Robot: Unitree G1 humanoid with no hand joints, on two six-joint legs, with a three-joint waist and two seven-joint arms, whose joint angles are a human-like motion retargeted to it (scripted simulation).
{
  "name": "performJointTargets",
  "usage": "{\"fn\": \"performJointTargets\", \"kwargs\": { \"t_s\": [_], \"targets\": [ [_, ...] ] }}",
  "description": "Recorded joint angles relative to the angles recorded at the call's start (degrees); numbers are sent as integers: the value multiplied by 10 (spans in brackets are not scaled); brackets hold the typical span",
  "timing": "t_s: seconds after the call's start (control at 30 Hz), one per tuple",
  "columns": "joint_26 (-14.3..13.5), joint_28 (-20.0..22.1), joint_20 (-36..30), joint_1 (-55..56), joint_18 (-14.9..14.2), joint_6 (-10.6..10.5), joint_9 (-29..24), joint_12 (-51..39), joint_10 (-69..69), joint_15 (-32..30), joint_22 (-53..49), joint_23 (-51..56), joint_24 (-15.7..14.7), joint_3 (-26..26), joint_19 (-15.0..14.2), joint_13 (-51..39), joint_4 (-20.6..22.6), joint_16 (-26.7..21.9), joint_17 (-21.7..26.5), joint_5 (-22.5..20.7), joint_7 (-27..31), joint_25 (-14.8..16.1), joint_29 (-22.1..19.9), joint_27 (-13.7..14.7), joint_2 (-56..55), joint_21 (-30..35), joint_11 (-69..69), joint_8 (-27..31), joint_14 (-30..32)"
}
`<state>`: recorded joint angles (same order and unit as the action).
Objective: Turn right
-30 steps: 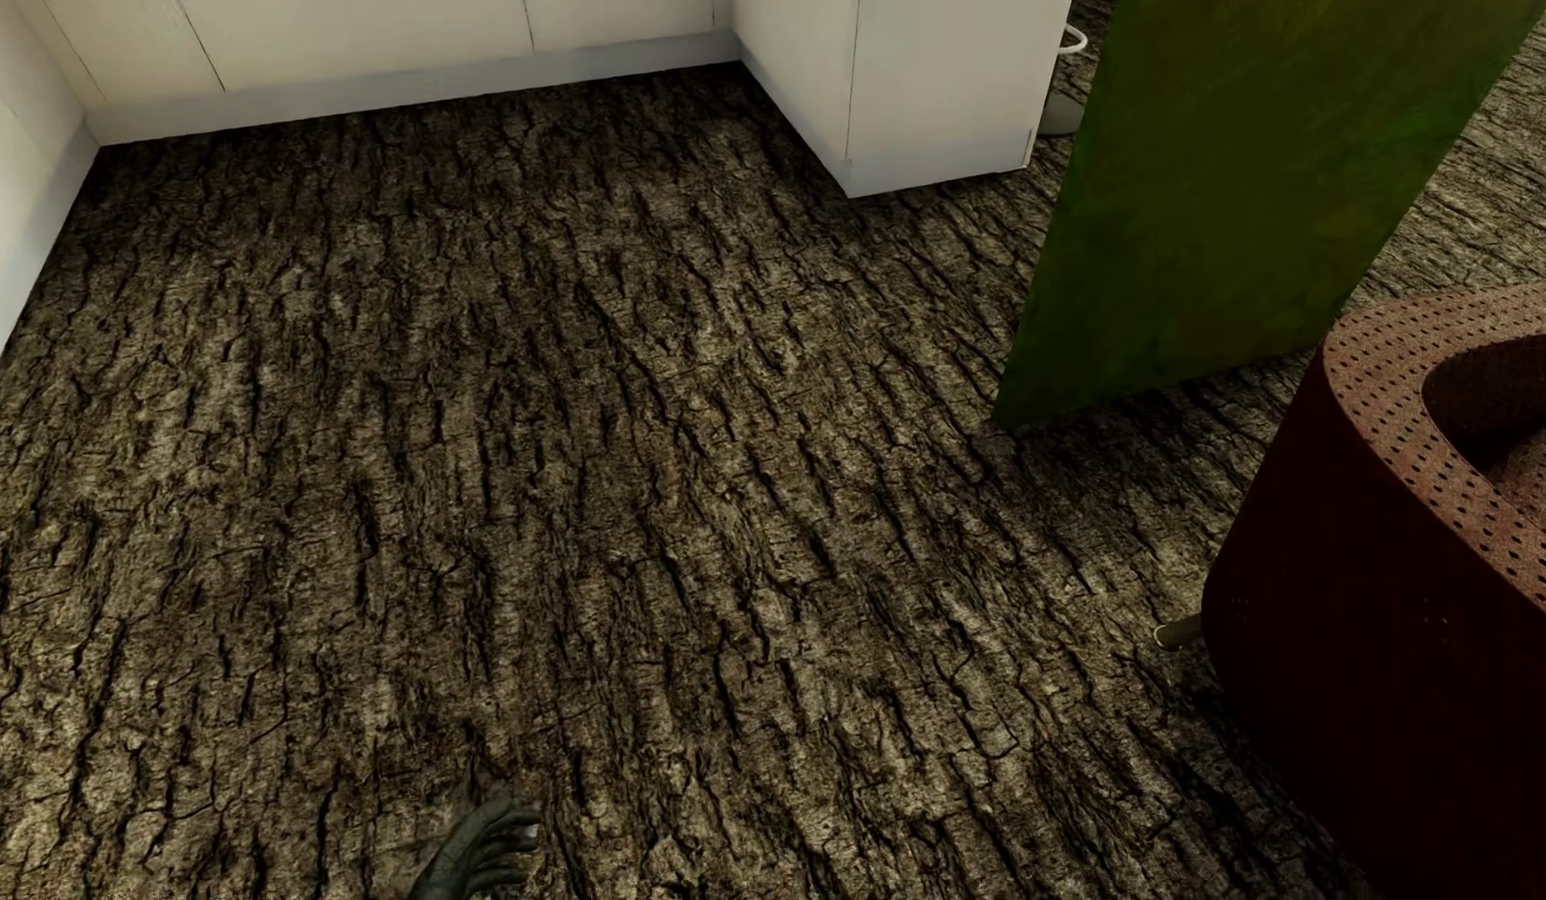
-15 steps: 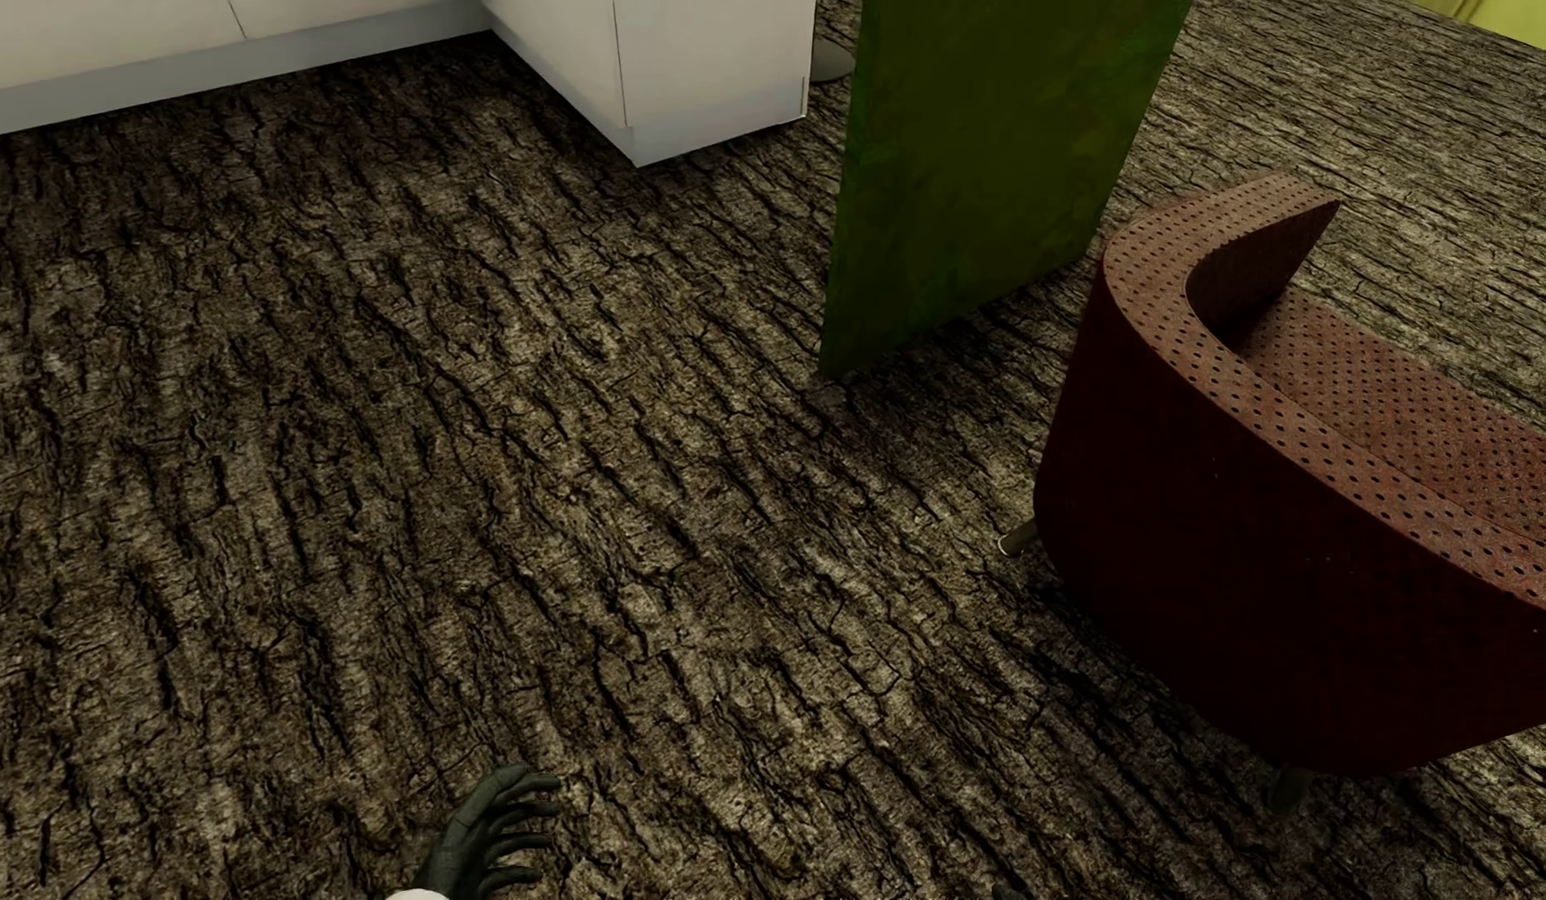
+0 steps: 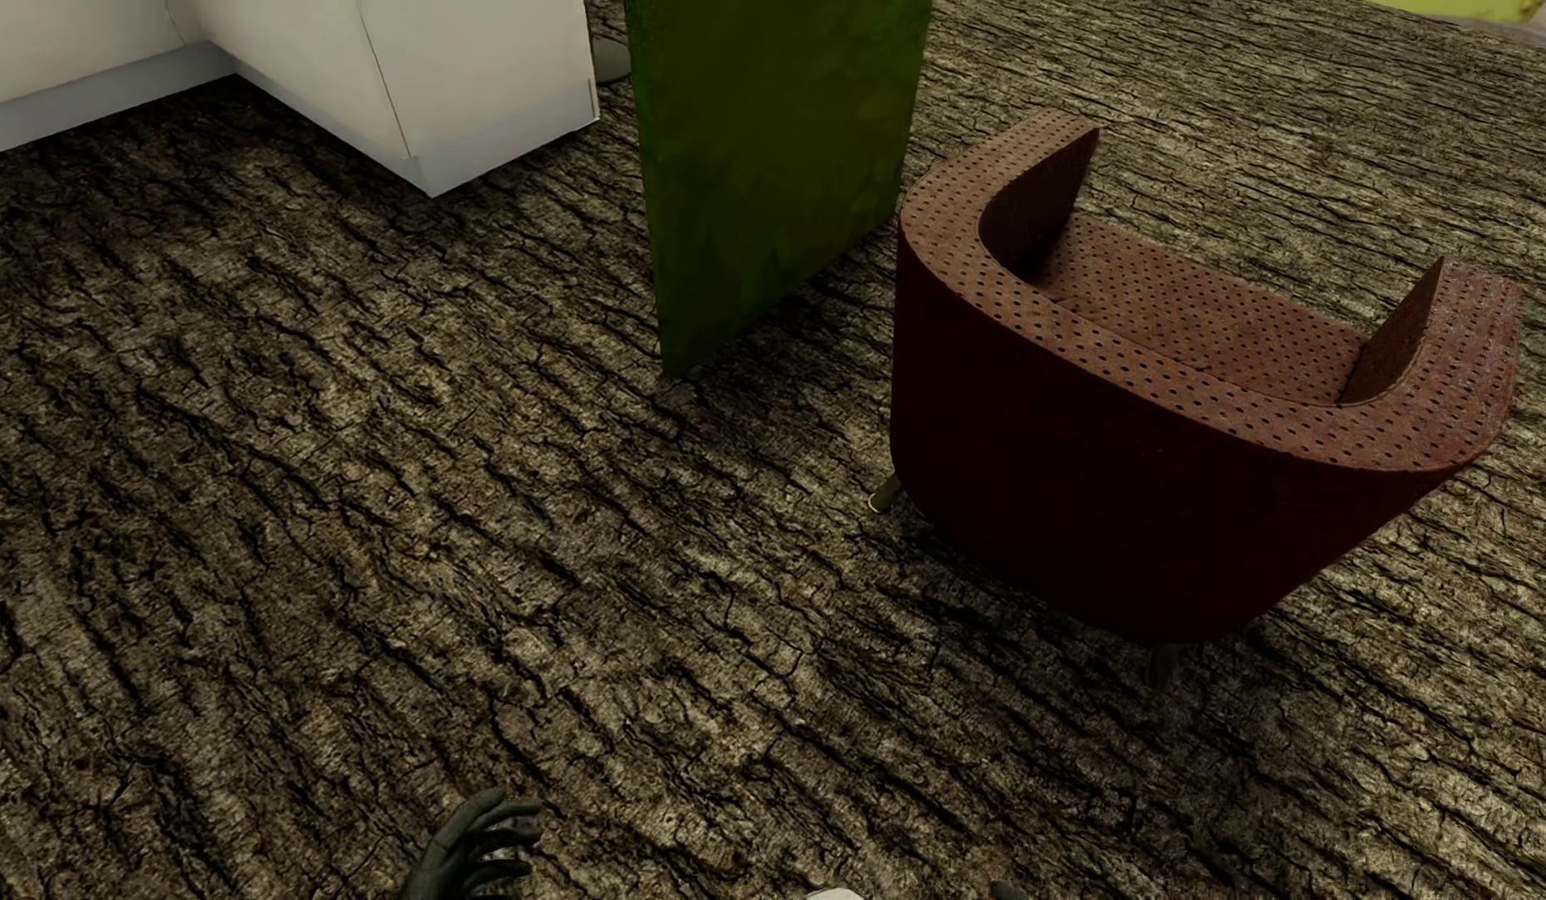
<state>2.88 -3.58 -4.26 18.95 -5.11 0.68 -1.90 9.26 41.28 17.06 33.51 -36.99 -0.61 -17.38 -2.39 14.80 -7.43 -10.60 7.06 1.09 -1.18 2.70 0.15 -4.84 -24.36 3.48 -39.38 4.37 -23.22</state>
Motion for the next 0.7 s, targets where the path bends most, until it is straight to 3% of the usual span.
{"fn": "performJointTargets", "kwargs": {
  "t_s": [0.03, 0.13, 0.17, 0.23, 0.27, 0.3, 0.33, 0.37, 0.4, 0.43, 0.47, 0.5, 0.53, 0.57, 0.6, 0.63, 0.67, 0.7],
  "targets": [
    [-1, -1, -8, -2, -2, 2, 1, -9, 5, 5, -7, -6, 2, 22, -29, 2, -6, 1, 8, 11, -8, -1, 1, -4, -4, 3, -7, -13, -3],
    [-3, 1, -10, 30, -9, -1, 0, 12, 67, -20, -41, -2, 14, 51, -17, -4, -8, 7, 11, -1, -1, -4, 9, -20, -21, -12, -5, 7, 20],
    [11, 0, -7, 47, -5, -8, -6, 4, 105, -33, -36, 6, 18, 51, -18, 13, -6, 7, 10, -12, 13, 2, 3, -9, -17, -6, 7, 19, 45],
    [24, -3, -1, -9, 5, -28, 10, 4, -12, -39, -7, 5, 28, 9, -13, 38, -5, -6, 11, -29, 37, 34, -11, 27, -25, -17, 34, 32, -10],
    [19, -5, 12, -31, -32, -17, 6, -3, -41, -21, 9, 2, 29, -14, 10, 36, -2, -12, 14, -17, 24, 42, -8, 34, -26, -14, 26, 28, -3],
    [12, -2, 4, -26, -41, -10, 0, -17, -20, 3, 2, 1, 24, -5, 29, 31, -6, -8, 10, -3, 16, 38, -3, 31, -37, -11, 4, 6, -5],
    [-1, 3, -6, -12, -30, -2, -4, -27, 14, 7, -1, -7, 17, 13, -25, 25, -10, -1, 6, 4, 11, 29, 5, 24, -46, -12, -9, 1, -6],
    [-10, 8, -13, 11, -6, 4, -6, -23, 63, -47, -20, -27, 10, 29, 1, 8, -8, 12, 16, -2, 10, 19, 18, 13, -53, -10, -6, 11, -3],
    [-18, 10, -21, 28, 16, -7, -2, -13, 89, -65, -16, -16, 10, 41, -22, 14, -7, 21, 19, -14, 21, 18, 29, 4, -57, -11, 9, 23, -3],
    [-18, 6, -24, 12, 31, -19, 6, 5, 45, -64, -7, -2, 15, 30, -23, 22, -7, 13, 18, -25, 35, 23, 27, 3, -61, -13, 23, 27, -31],
    [-14, -3, -2, -22, -18, -10, 6, 27, -11, -40, 14, 1, 20, -2, 24, 9, -7, -4, -1, -17, 25, 23, 9, -1, -63, -20, 20, 17, -27],
    [9, -5, -1, -27, -43, -4, 4, 23, -11, -11, 6, 21, 22, -7, 31, 11, -14, -11, -5, -7, 9, 19, -3, -7, -70, -13, 11, -2, -29],
    [25, -4, -7, -34, -35, 5, 5, 6, -8, 34, 6, 16, 24, 4, 66, 20, -18, -9, -3, 3, -5, 17, -9, -6, -79, -9, -22, -19, -34],
    [34, -1, -9, -35, -7, 23, 4, -22, 8, 73, 8, 10, 25, 23, 88, 29, -15, -4, -2, 19, -16, 11, -8, -5, -94, -5, -64, -32, -45],
    [31, 6, -7, 8, -10, 29, -2, -32, 104, 23, -15, -18, 23, 45, -9, 10, -17, -4, 20, 24, -10, 5, 2, -7, -100, 8, -66, -26, -28],
    [23, 14, -9, 56, -11, 26, -2, -38, 188, -61, -21, -34, 23, 65, -14, 8, -8, -1, 38, 14, 15, 8, 14, -4, -100, 7, -43, -11, 12],
    [10, 18, -4, 85, -4, 5, 6, -29, 202, -87, -12, -26, 29, 80, -11, 17, 7, 9, 39, -6, 44, 21, 22, -1, -105, 2, -14, 1, 21],
    [-2, 17, 4, 56, -5, -13, 7, -6, 87, -55, 8, 1, 38, 60, -14, 37, 7, 1, 11, -19, 57, 35, 8, 11, -104, -22, -8, 0, -30]
  ]
}}
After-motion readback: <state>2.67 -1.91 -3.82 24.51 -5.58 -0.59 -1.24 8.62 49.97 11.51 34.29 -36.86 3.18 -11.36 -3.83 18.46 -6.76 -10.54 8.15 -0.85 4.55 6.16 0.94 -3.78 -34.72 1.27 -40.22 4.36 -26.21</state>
